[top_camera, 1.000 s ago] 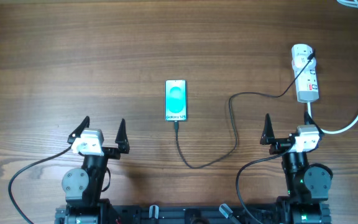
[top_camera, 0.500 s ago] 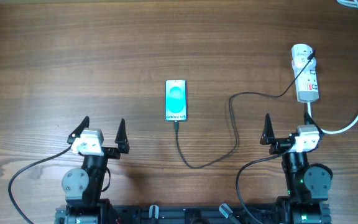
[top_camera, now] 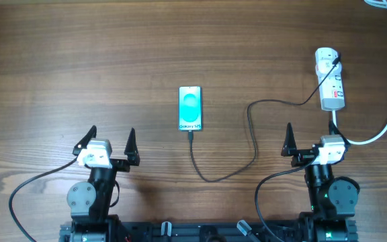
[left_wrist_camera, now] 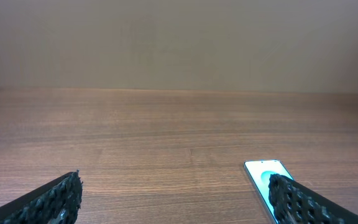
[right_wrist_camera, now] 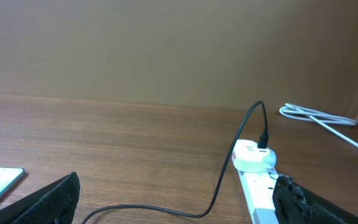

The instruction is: Plug charger to phone and switch on socket

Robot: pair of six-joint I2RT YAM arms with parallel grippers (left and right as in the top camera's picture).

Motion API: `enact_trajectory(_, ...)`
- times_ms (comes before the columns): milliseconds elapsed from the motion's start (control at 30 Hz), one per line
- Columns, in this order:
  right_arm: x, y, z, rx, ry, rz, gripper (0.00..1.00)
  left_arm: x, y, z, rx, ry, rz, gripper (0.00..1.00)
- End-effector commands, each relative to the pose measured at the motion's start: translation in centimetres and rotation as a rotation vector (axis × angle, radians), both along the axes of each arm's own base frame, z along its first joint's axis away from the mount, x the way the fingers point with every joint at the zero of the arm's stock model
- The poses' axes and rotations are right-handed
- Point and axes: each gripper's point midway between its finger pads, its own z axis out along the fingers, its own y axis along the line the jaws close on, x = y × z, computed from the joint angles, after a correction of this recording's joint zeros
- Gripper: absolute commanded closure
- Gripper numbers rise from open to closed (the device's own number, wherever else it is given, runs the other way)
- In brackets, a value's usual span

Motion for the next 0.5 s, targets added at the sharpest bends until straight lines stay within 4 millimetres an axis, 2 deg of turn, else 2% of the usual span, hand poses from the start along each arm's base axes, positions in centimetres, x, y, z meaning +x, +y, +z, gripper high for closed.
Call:
enact_trajectory(0,-0.05,-0.09,0.23,-0.017,-0.012,-0.003,0.0,0.0,0.38,-0.12,0.02,-0.003,0.017,0.0)
enact_trajectory(467,-0.04,-0.02,0.2,-0.016,-0.011,0.001,0.0,0.0,0.38,-0.12,0.02,-0.003,0.017,0.0)
